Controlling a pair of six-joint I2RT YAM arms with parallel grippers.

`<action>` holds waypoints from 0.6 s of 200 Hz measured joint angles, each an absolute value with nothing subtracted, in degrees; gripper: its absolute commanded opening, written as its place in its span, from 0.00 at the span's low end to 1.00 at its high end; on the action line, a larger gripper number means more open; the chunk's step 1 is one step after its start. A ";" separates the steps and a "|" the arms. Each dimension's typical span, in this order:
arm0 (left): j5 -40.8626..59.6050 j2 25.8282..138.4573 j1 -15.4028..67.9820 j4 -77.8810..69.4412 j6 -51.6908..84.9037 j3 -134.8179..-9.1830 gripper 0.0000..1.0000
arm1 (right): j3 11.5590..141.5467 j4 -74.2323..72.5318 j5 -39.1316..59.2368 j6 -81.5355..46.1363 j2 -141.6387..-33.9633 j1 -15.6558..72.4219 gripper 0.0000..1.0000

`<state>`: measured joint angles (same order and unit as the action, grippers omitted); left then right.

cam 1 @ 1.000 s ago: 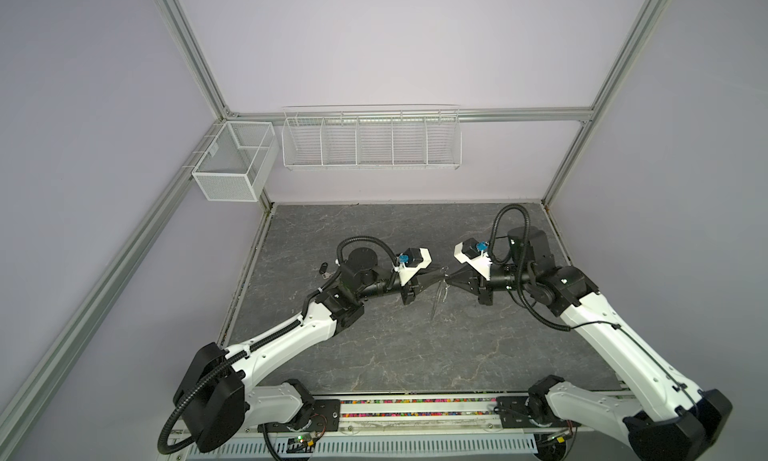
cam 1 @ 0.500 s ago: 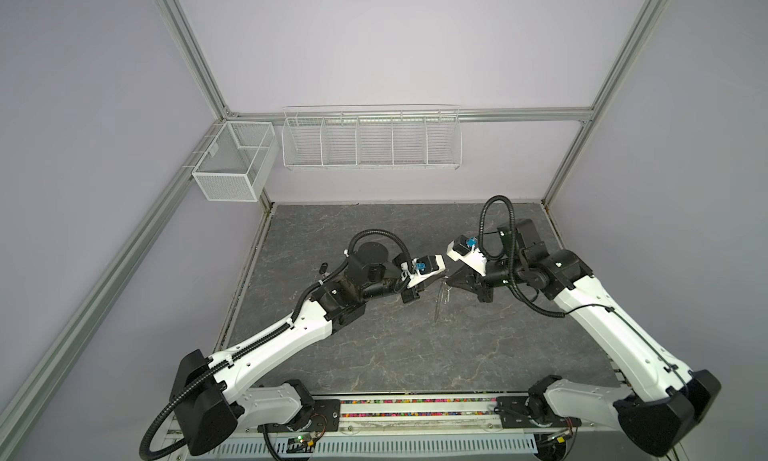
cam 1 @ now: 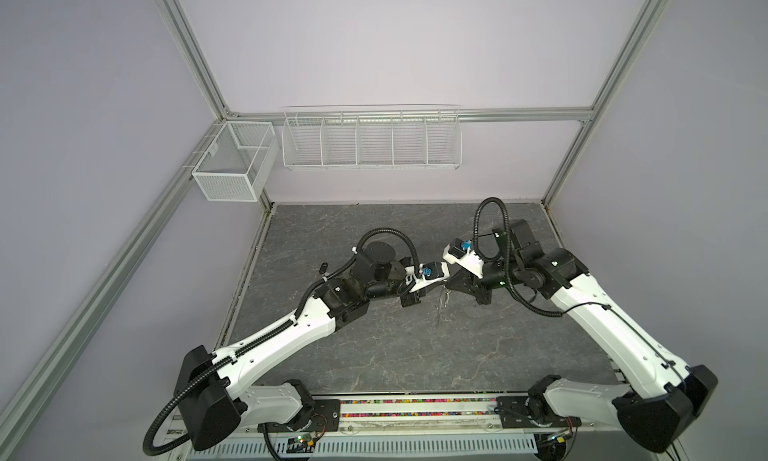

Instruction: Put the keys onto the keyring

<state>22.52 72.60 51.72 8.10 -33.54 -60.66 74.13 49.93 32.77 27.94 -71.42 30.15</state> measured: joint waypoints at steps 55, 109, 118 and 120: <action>22.83 74.08 51.81 10.68 -34.28 -62.19 0.13 | 74.74 50.13 31.68 28.56 -71.57 31.09 0.07; 23.03 75.31 52.05 12.19 -35.07 -63.48 0.00 | 74.81 50.15 28.42 29.91 -71.53 32.01 0.08; 23.18 75.37 52.05 12.29 -35.07 -63.48 0.00 | 74.81 50.13 27.97 30.06 -71.48 32.14 0.14; 23.24 75.37 52.05 12.29 -35.07 -63.48 0.00 | 74.81 50.11 27.83 30.06 -71.46 32.14 0.16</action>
<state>23.24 75.37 52.05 12.29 -35.07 -63.48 74.81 50.11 27.83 30.06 -71.46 32.14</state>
